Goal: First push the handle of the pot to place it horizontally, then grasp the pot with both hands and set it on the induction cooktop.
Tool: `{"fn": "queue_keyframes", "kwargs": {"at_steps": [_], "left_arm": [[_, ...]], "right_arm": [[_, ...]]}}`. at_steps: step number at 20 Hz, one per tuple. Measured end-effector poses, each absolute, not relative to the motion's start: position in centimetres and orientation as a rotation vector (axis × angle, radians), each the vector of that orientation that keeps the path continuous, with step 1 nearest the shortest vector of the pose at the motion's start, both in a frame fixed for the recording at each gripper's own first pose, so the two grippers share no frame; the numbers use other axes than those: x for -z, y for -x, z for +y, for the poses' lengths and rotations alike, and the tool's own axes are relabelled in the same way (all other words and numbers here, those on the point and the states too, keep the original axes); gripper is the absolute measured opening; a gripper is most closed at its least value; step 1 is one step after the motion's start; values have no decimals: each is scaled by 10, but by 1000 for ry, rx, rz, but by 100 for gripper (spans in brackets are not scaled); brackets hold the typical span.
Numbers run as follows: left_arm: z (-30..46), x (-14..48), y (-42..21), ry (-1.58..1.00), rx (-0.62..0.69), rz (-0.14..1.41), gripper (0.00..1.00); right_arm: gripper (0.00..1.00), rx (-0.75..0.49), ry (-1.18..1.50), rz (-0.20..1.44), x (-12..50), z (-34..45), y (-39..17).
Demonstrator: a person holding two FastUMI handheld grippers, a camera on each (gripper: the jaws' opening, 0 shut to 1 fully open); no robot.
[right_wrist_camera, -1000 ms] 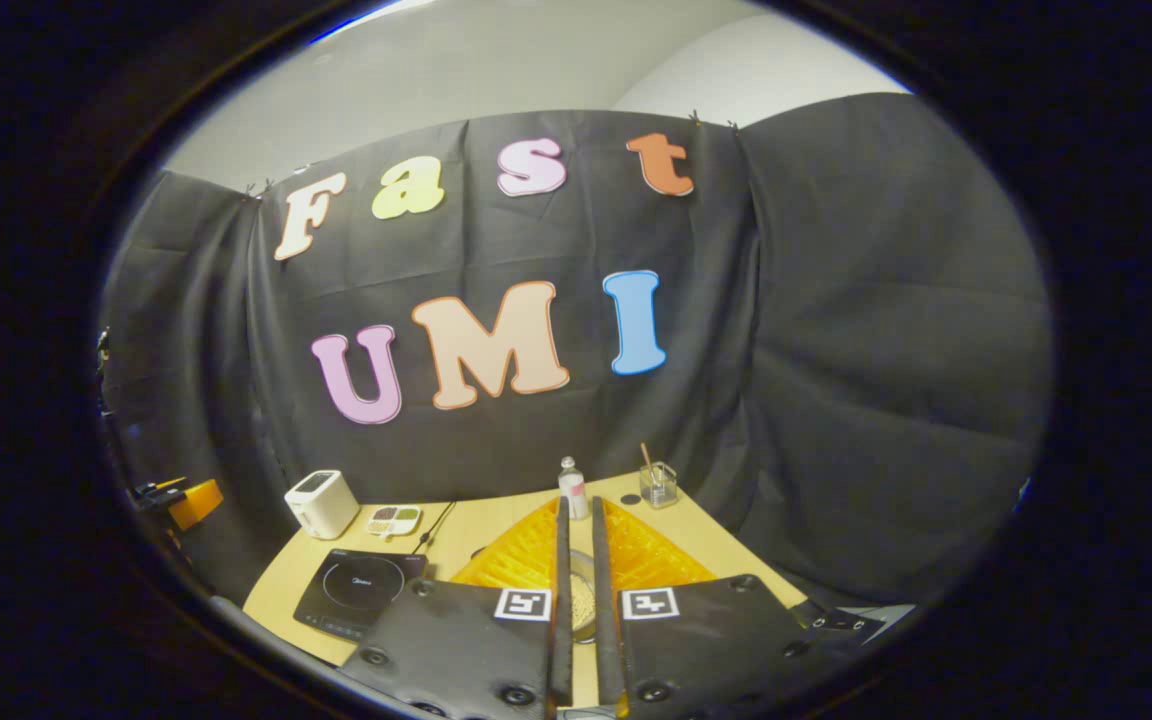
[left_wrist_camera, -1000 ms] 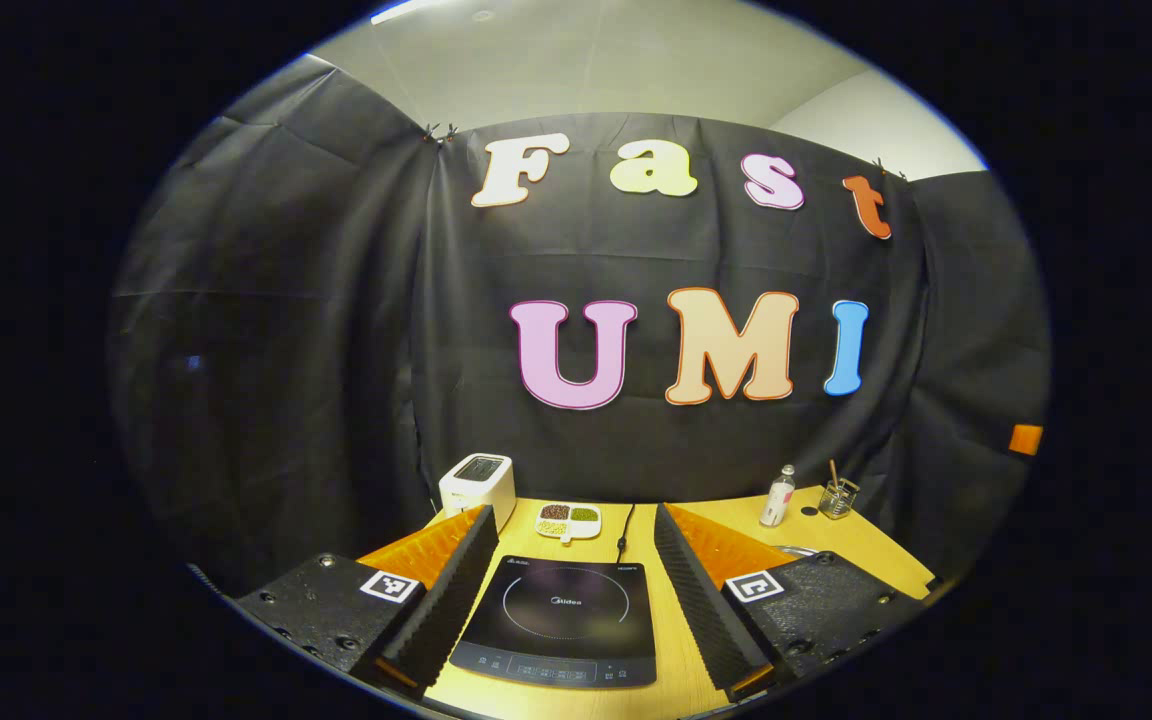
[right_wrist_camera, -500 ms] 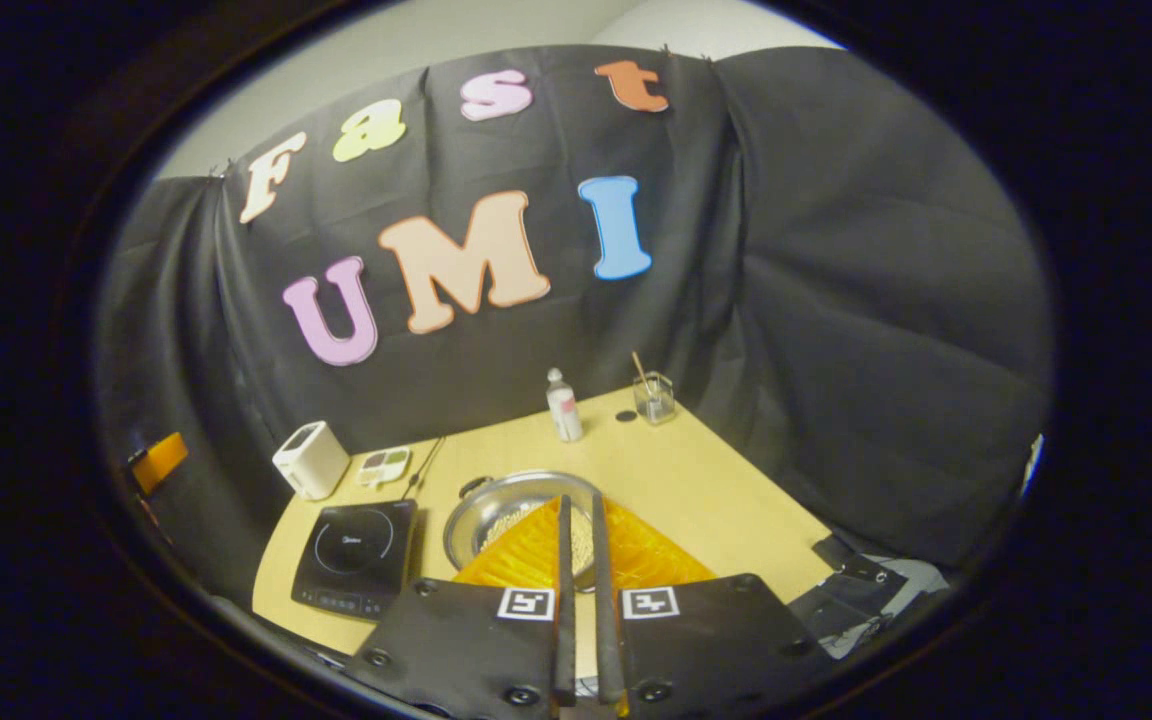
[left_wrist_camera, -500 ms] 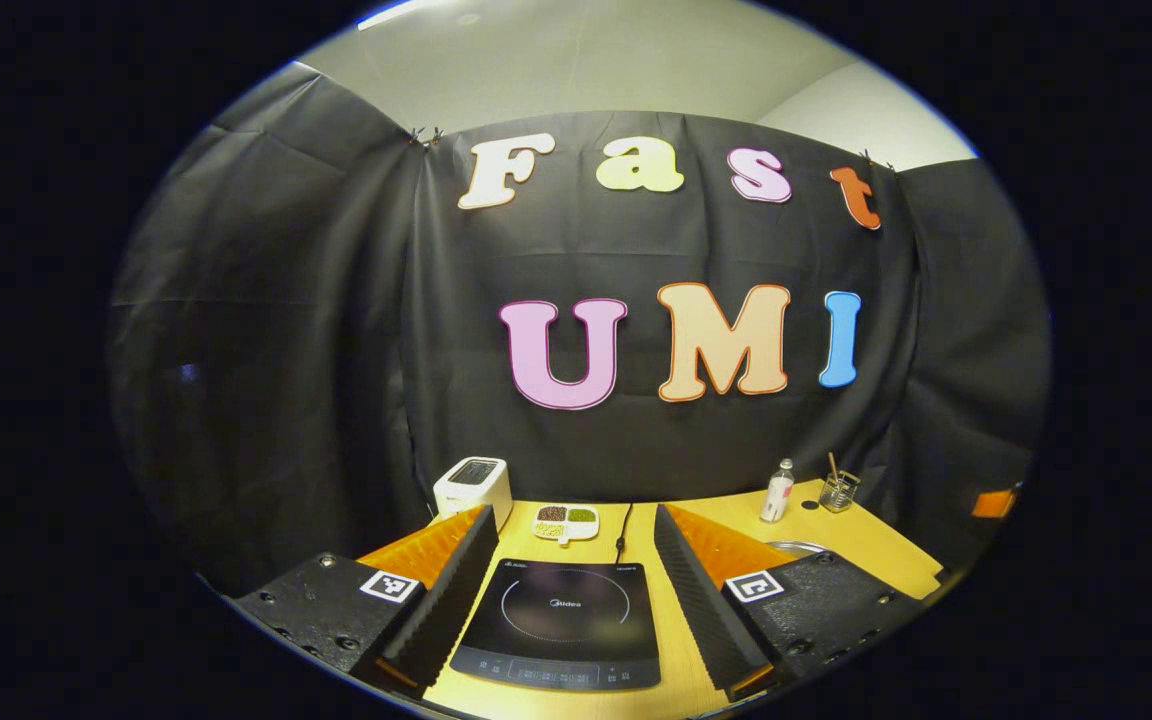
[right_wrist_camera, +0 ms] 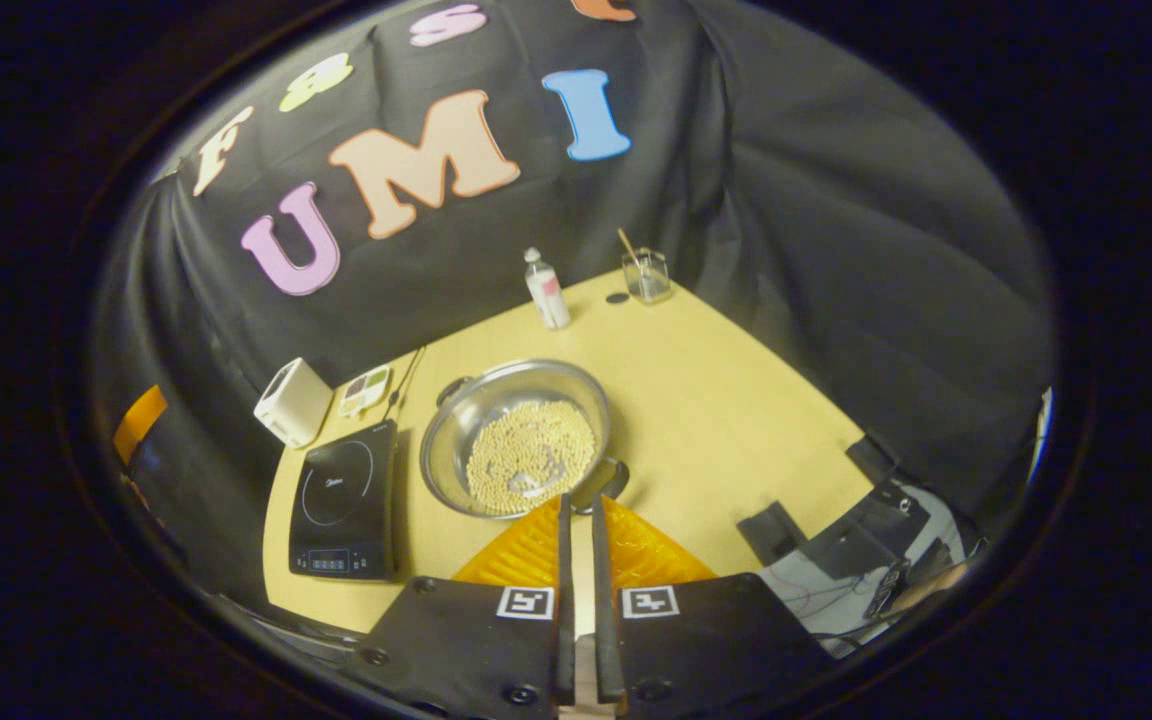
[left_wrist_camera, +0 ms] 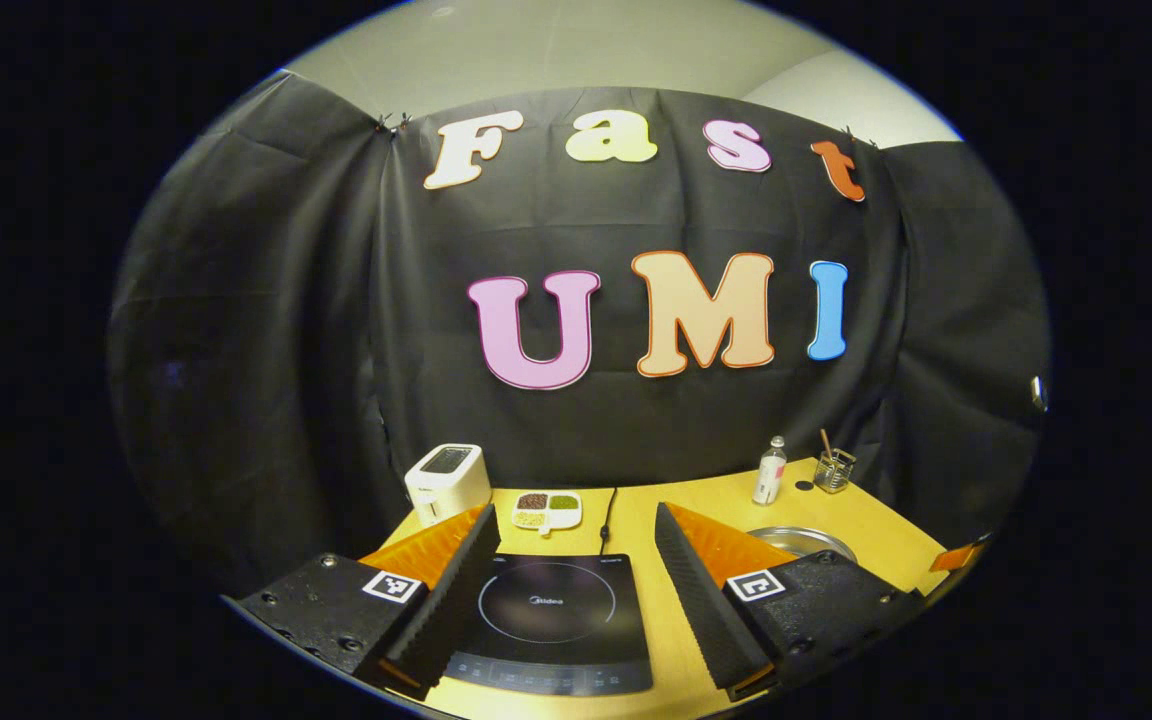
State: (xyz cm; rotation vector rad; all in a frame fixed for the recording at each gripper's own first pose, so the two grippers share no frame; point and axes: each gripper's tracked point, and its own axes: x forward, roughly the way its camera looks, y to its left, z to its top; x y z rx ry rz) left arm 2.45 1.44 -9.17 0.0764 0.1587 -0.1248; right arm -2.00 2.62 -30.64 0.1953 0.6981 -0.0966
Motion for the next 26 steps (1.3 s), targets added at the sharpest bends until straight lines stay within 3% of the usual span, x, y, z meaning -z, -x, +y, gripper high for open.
{"fn": "queue_keyframes", "kwargs": {"at_steps": [1,6,7,8,12,14,26], "left_arm": [[11,95,-30,-63,130,166,94],[0,111,-59,-38,122,190,93],[0,113,-60,-39,119,197,95],[0,115,-63,-41,117,202,95],[-6,122,-87,-49,93,215,96],[-10,125,-95,-58,86,223,93],[-27,141,-124,-49,42,256,96]], "right_arm": [[10,89,-233,740,316,31,21],[8,94,-426,954,362,45,25],[0,91,-439,992,370,48,23],[8,89,-436,1026,381,51,22],[8,64,-426,1132,403,61,13],[8,51,-438,1165,410,65,5],[8,74,-460,1320,451,46,-28]]}}
